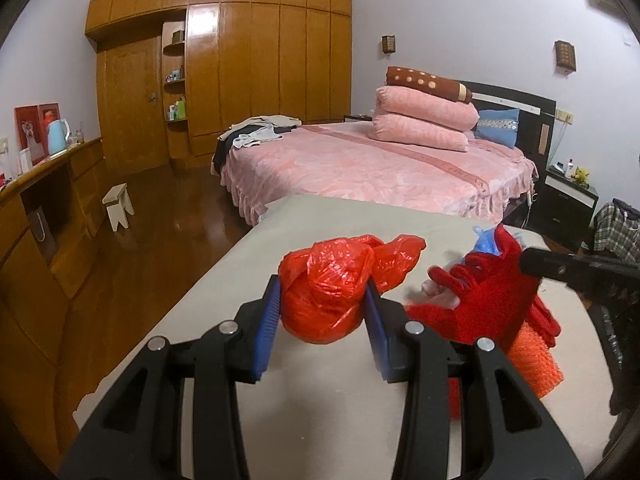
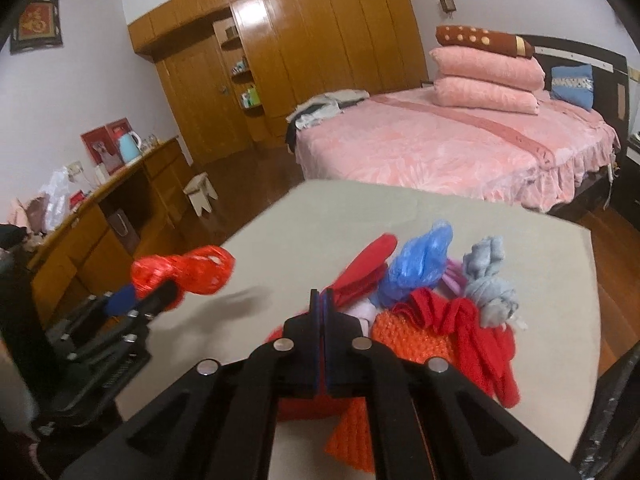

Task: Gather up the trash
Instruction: 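Grasp the red cloth with the right tool, then move both tools over the bin and release the red bag and cloth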

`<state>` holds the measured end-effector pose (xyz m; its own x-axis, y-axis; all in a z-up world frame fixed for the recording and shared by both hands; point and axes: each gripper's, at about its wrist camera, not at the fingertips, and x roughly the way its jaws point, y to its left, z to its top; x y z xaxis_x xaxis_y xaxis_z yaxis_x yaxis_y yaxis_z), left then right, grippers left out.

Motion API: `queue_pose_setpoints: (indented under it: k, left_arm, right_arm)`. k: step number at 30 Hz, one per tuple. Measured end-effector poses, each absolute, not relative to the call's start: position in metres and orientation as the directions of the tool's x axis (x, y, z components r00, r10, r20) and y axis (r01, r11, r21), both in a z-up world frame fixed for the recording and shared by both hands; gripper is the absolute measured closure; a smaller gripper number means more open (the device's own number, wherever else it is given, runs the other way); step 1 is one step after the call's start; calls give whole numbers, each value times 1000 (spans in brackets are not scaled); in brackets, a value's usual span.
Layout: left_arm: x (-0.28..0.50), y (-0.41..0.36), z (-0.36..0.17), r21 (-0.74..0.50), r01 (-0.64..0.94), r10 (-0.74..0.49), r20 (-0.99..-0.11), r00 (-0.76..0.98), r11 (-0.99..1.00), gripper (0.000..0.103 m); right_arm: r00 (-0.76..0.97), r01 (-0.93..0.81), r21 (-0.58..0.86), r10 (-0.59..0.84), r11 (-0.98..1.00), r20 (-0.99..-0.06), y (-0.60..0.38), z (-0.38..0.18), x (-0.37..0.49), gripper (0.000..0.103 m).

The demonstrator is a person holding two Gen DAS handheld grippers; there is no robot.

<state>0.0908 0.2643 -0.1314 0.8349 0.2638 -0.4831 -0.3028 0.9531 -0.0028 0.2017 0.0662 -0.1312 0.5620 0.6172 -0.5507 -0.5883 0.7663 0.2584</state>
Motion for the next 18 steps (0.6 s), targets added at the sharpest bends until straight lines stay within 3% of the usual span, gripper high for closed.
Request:
queue_pose_setpoints:
  k: [18]
  left_arm:
    - [69,186,-79,-14,-162,140,-438,888,987,64]
  right_arm:
    - [653,-572,234,610,786,-450,-23,-68,150,102]
